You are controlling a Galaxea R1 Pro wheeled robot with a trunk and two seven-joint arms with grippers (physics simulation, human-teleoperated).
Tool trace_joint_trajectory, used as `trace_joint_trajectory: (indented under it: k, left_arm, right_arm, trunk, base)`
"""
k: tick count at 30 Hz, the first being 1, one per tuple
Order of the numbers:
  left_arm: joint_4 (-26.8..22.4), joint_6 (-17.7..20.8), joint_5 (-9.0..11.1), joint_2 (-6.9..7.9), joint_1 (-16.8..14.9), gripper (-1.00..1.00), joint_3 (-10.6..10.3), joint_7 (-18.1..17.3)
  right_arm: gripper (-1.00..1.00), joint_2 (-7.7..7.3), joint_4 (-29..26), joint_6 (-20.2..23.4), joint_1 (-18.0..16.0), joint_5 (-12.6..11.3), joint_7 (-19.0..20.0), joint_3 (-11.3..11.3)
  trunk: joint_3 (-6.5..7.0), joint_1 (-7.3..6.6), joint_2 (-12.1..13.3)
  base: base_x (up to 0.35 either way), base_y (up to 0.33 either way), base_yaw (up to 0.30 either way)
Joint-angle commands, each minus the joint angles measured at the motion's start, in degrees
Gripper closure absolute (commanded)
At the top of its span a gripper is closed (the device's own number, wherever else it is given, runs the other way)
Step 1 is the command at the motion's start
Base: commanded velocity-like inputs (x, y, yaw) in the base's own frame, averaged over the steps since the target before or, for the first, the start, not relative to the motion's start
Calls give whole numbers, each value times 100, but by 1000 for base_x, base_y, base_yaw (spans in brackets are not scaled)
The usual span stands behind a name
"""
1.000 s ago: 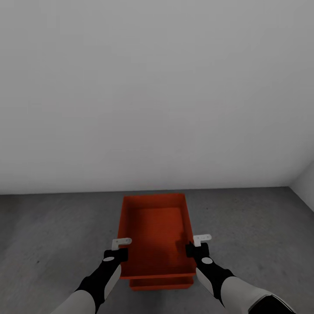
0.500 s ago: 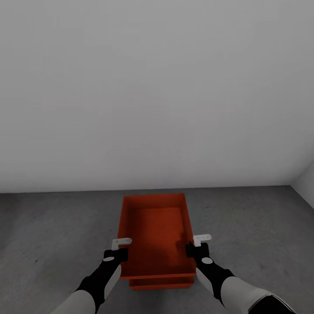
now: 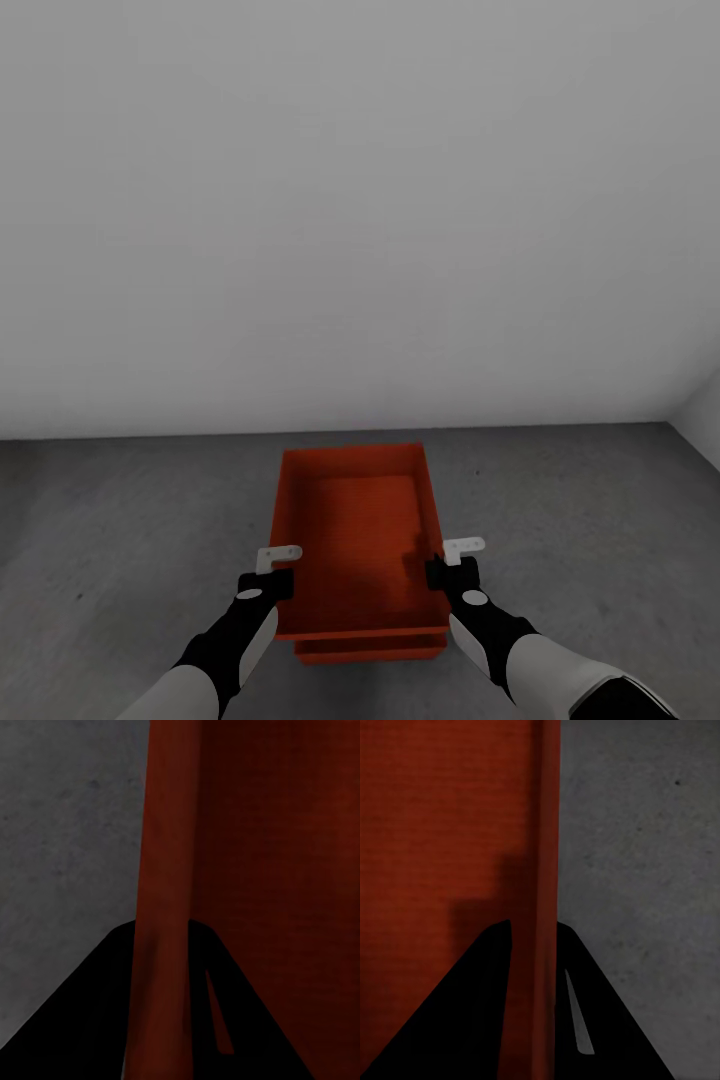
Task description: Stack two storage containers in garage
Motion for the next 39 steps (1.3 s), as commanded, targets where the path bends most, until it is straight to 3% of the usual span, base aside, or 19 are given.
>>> trace_joint_trajectory:
  k: [1, 39]
  left_arm:
    - [-31, -78, -82, 76, -1, 100, 124, 371]
    - [-31, -78, -82, 78, 1, 100, 124, 371]
  right_arm:
    - [100, 1, -4, 6, -3, -241, 2, -241]
    - [100, 1, -4, 6, -3, -241, -1, -241]
  trunk:
    - [-23, 22, -44]
    - [-705, 857, -1568]
  base:
    - [0, 0, 0]
    - [0, 0, 0]
